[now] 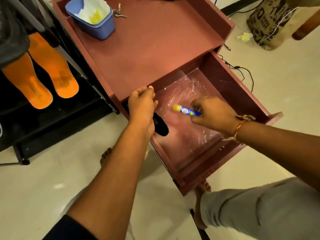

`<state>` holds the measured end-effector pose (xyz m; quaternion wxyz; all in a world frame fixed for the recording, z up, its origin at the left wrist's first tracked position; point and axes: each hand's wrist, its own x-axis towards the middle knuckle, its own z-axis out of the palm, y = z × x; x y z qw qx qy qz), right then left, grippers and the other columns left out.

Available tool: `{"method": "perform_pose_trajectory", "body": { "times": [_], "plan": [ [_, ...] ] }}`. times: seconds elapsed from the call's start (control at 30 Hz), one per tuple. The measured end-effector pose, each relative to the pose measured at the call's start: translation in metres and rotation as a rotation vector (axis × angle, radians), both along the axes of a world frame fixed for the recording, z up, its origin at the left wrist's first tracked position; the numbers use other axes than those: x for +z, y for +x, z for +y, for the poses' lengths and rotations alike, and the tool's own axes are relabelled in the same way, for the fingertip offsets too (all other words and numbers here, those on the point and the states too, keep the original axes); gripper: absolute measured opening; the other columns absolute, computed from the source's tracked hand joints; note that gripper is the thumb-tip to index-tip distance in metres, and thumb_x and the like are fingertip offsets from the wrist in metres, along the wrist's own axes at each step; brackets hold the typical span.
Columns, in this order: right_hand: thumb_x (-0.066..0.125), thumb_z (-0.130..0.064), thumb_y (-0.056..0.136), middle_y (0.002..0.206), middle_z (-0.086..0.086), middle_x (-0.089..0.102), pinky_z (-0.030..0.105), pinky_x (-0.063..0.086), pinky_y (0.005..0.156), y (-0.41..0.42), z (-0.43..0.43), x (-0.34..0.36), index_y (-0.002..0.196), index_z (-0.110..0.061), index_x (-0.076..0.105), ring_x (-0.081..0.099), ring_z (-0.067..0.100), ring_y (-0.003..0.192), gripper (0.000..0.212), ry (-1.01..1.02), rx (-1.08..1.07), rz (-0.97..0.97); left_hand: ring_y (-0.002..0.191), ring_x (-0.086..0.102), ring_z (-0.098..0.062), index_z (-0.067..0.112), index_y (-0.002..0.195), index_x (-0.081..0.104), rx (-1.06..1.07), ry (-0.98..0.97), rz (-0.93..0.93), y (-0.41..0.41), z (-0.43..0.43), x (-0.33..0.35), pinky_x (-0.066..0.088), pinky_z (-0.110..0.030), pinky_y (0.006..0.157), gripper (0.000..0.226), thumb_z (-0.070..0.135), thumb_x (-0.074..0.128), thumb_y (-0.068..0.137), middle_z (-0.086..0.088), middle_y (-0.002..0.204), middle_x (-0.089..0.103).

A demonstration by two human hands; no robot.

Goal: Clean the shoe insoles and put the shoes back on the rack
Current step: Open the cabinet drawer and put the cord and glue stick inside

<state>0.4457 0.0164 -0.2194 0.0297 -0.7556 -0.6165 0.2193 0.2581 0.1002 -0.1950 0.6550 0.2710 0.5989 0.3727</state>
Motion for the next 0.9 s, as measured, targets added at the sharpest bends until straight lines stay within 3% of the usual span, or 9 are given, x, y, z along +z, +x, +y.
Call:
{"method": "perform_pose_trajectory", "body": {
  "times": [0.1, 0.23, 0.43, 0.7, 0.83, 0.9],
  "plan": [
    [0.078, -0.037, 0.077, 0.094, 0.005, 0.072, 0.033, 0.054, 0.074, -0.006, -0.02, -0.03, 0.099, -0.019, 0.072, 0.065, 0.024, 0.082, 0.029, -0.215, -0.131, 0.049, 0.098, 0.063, -0.015, 0.015, 0.103, 0.059, -0.049, -0.011, 0.056, 0.005, -0.004, -0.003, 0.055, -0.03, 0.089, 0.005, 0.018, 0.061, 0.1, 0.002, 0.094, 0.062],
    [0.063, -0.062, 0.083, 0.089, 0.012, 0.07, 0.034, 0.054, 0.075, -0.021, -0.031, -0.059, 0.093, -0.014, 0.069, 0.065, 0.033, 0.085, 0.05, -0.307, -0.182, 0.062, 0.104, 0.066, -0.019, 0.015, 0.097, 0.06, -0.108, -0.045, 0.103, 0.009, -0.007, -0.008, 0.056, -0.03, 0.088, 0.005, 0.019, 0.062, 0.1, 0.0, 0.094, 0.064],
    [0.077, -0.041, 0.077, 0.098, 0.012, 0.068, 0.029, 0.045, 0.068, -0.038, -0.036, -0.078, 0.1, -0.014, 0.065, 0.063, 0.032, 0.088, 0.038, -0.416, -0.131, 0.099, 0.105, 0.068, -0.02, 0.018, 0.093, 0.06, -0.137, -0.048, 0.126, 0.01, -0.006, -0.014, 0.057, -0.028, 0.085, 0.008, 0.02, 0.062, 0.1, 0.0, 0.092, 0.065],
    [0.074, -0.039, 0.079, 0.108, 0.012, 0.068, 0.03, 0.047, 0.072, -0.055, -0.038, -0.092, 0.108, -0.012, 0.064, 0.064, 0.033, 0.099, 0.041, -0.399, -0.08, 0.123, 0.107, 0.068, -0.021, 0.018, 0.095, 0.06, -0.15, -0.043, 0.144, 0.015, -0.007, -0.019, 0.058, -0.032, 0.09, 0.006, 0.021, 0.063, 0.099, -0.001, 0.095, 0.065],
    [0.067, -0.033, 0.087, 0.107, 0.014, 0.068, 0.028, 0.038, 0.068, -0.05, -0.031, -0.078, 0.103, -0.011, 0.062, 0.062, 0.034, 0.099, 0.028, -0.349, -0.071, 0.133, 0.107, 0.069, -0.02, 0.018, 0.096, 0.061, -0.133, -0.044, 0.146, 0.015, -0.008, -0.018, 0.058, -0.03, 0.088, 0.004, 0.02, 0.063, 0.099, -0.001, 0.097, 0.066],
    [0.065, -0.033, 0.089, 0.105, 0.013, 0.068, 0.029, 0.043, 0.069, -0.047, -0.022, -0.062, 0.107, -0.011, 0.063, 0.063, 0.033, 0.099, 0.029, -0.285, -0.037, 0.108, 0.106, 0.069, -0.019, 0.018, 0.097, 0.062, -0.106, -0.016, 0.137, 0.015, -0.007, -0.016, 0.059, -0.029, 0.087, 0.002, 0.018, 0.061, 0.099, 0.0, 0.099, 0.067]
  ]
}}
